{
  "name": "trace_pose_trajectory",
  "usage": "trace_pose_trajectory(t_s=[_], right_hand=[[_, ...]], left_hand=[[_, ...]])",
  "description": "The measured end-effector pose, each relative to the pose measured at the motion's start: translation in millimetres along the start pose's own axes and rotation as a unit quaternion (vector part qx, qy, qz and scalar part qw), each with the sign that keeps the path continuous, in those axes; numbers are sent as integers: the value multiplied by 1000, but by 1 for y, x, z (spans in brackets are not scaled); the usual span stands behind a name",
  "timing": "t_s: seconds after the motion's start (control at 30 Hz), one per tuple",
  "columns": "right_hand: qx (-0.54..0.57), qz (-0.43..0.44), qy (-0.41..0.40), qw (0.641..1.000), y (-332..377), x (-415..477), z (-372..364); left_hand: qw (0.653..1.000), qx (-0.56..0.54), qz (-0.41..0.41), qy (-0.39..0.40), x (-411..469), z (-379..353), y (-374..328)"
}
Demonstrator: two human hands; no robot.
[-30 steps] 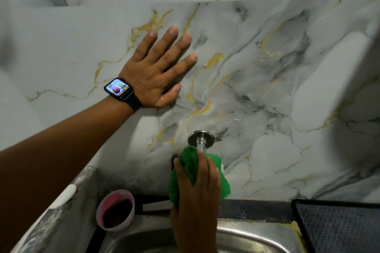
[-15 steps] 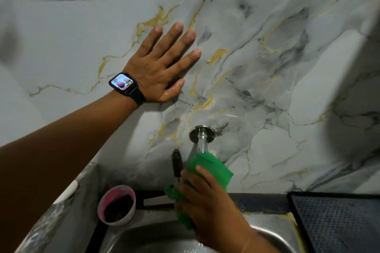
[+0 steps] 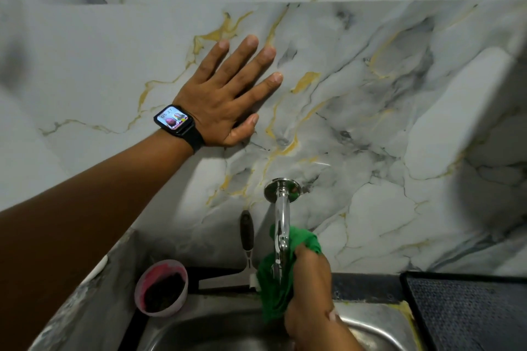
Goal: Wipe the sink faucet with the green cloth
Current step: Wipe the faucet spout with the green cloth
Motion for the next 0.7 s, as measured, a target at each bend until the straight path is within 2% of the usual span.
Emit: trace_pose_trajectory(t_s=[0.07, 0.1, 0.17, 0.23, 0.3, 0.37, 0.4, 0.47, 0.53, 0.57, 0.6, 0.63, 0.67, 0.7], right_hand=[[1, 39, 9, 999, 26, -1, -14], [-24, 91, 2, 996, 39, 1, -22], [-168, 218, -16, 961, 71, -1, -28], [-290, 321, -46, 900, 91, -10, -28], [-386, 425, -34, 818, 96, -24, -45], [-464, 496, -18, 734, 92, -35, -52], [-488, 515, -2, 705, 91, -37, -57], [-543, 541, 82, 637, 80, -45, -61], [-583, 596, 162, 527, 66, -66, -66], [-583, 620, 180, 493, 62, -70, -65], [-593, 619, 180, 483, 65, -74, -54], [-586, 608, 197, 498, 62, -81, -50], [-598, 585, 229, 497, 46, -84, -50], [-645, 566, 236, 456, 30, -89, -38]], left_hand=[[1000, 1, 2, 2, 0, -1, 1], [1000, 6, -1, 4, -2, -2, 3], [1000, 10, 18, 1, -4, 1, 1], [1000, 6, 11, -2, -1, 2, 0], [1000, 13, 7, 0, -2, 1, 5], [1000, 11, 13, 7, -2, -2, 3], [1000, 17, 10, 10, -4, -3, 2], [1000, 6, 16, 4, -6, 1, -4], [1000, 3, 9, 4, -6, 1, -2], [1000, 6, 2, 14, -10, -3, 1], [1000, 0, 10, 18, -7, -7, 0], [999, 0, 8, 40, -10, -13, 4], [998, -9, 14, 56, -15, -16, 6], [997, -35, 24, 62, -14, -11, -2]])
Point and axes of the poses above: each hand's wrist, its own x-axis towards the middle knuckle, its own z-axis out of the back of the hand, y = z × x, the point moved 9 cm from there along x, towards the middle knuckle
